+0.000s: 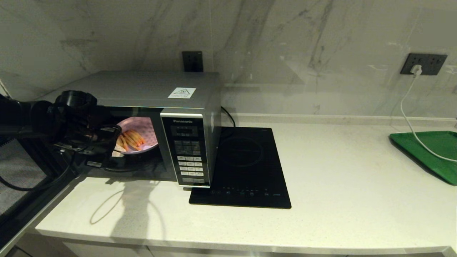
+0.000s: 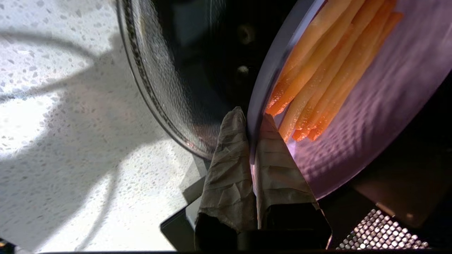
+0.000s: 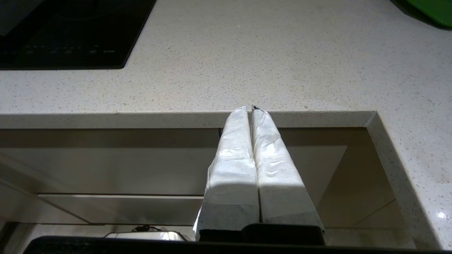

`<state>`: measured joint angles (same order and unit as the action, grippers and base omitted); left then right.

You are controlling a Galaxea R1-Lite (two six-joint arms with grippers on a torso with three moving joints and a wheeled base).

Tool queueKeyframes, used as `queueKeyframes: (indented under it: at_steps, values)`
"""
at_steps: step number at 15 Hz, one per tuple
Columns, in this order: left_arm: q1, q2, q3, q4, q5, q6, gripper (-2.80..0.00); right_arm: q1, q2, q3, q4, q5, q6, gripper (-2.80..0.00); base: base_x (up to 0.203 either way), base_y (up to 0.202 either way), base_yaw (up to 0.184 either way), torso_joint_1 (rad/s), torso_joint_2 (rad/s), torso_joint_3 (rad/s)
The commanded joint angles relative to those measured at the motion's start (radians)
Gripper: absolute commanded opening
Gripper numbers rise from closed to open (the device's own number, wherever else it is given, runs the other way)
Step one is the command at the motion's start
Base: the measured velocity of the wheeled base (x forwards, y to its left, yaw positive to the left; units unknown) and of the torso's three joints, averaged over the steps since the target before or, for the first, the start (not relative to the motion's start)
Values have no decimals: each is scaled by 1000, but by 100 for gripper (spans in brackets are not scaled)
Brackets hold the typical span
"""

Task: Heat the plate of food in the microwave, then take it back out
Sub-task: Take the plate out of the microwave

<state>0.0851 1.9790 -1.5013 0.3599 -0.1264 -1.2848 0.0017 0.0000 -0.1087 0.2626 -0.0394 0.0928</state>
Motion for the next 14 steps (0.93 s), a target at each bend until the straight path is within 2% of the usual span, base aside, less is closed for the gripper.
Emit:
queueKeyframes:
  at_steps: [1,3,5,7,11,13,14]
  values:
    - [3,-44,3,32,-2,12,-280,0,0,0,1,-1,1,-280,0,0,0,0,0,0]
    - [25,-103,21,105,-8,62,-280,0,0,0,1,-1,1,-280,0,0,0,0,0,0]
    - [61,-160,80,120,-8,113,-280,1,0,0,1,-1,1,-280,0,0,0,0,0,0]
    - [129,-186,149,122,-7,195,-280,0,0,0,1,0,1,-280,0,0,0,0,0,0]
    - [278,-220,249,119,-12,308,-280,1,0,0,1,1,1,-280,0,0,0,0,0,0]
    - [288,-290,325,119,-31,329,-280,0,0,0,1,1,1,-280,0,0,0,0,0,0]
    - [289,-339,359,119,-68,339,-280,0,0,0,1,-1,1,-280,0,0,0,0,0,0]
